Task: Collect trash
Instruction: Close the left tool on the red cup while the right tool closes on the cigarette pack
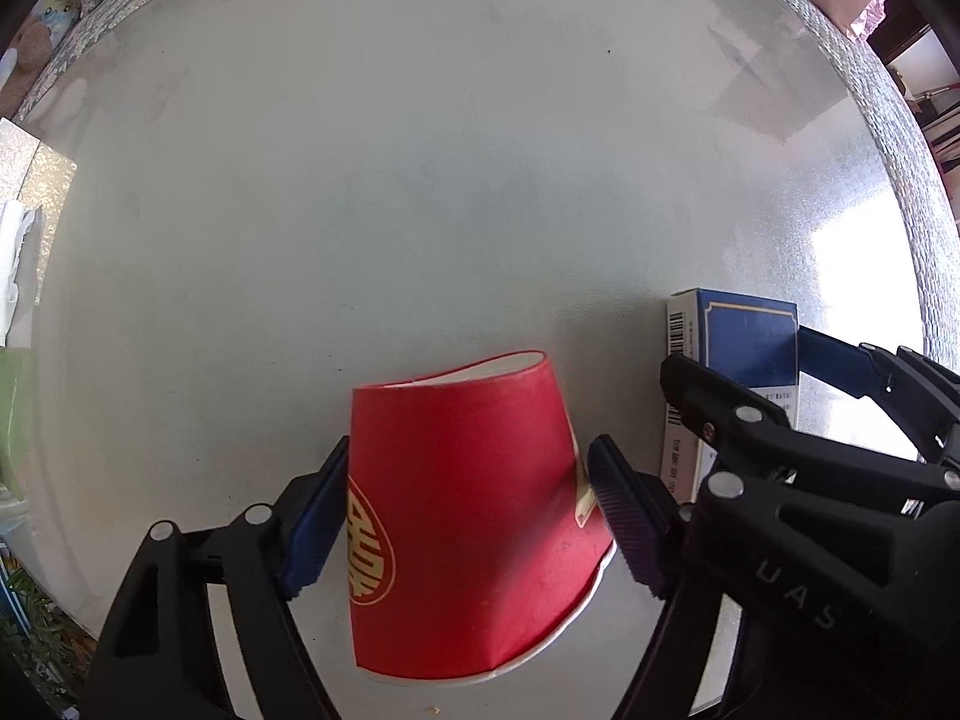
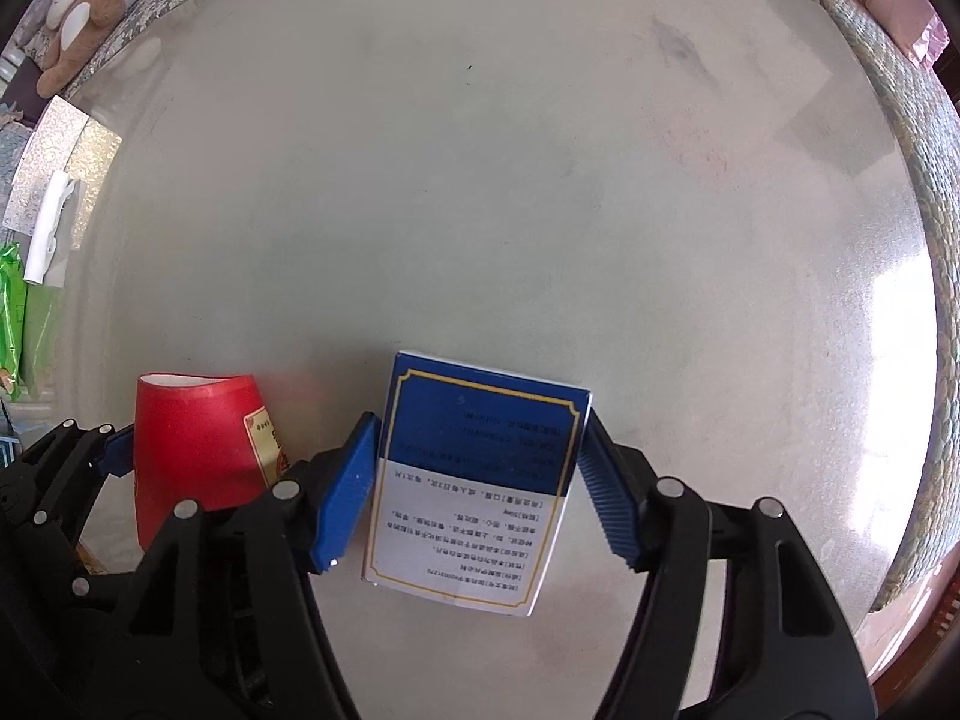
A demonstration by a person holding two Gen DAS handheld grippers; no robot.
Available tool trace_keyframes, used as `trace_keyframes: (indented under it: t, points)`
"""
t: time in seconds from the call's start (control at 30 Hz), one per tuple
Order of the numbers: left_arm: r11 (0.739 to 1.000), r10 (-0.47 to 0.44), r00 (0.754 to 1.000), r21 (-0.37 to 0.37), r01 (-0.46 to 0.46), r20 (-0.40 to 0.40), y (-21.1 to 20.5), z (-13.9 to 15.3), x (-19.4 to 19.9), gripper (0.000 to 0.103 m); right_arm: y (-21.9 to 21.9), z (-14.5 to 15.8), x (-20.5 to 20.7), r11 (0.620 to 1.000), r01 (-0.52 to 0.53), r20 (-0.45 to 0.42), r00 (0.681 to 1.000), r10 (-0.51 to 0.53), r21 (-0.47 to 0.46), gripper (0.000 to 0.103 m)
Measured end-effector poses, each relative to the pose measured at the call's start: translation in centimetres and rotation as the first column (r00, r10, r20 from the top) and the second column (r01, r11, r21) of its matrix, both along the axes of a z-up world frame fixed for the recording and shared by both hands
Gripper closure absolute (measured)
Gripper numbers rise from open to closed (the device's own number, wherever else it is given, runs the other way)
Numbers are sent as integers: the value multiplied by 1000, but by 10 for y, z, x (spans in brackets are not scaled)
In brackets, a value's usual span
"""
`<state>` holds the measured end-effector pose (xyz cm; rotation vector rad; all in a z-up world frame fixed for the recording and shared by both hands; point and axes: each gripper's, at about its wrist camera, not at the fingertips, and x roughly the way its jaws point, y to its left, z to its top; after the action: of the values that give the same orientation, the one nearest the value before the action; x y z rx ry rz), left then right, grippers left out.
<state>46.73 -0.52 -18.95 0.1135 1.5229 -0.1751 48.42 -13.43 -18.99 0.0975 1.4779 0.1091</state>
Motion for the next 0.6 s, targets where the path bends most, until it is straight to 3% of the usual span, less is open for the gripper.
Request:
trace_keyframes:
  t: [0.17,0.33,0.6]
  points:
    - [999,-29,999,-17,29,-23,-5,3,-6,37,-2,4,-4,1000,-10,5,1000,10,2,38]
    - [998,-67,998,-2,67,11,-4,16,-18,42,-10,16,-10,1000,-12,31,999,12,6,38]
    - [996,-61,998,-63,60,-28,4,27,-28,43,-21,32,-25,1000,-19,66,998,21,-20,38]
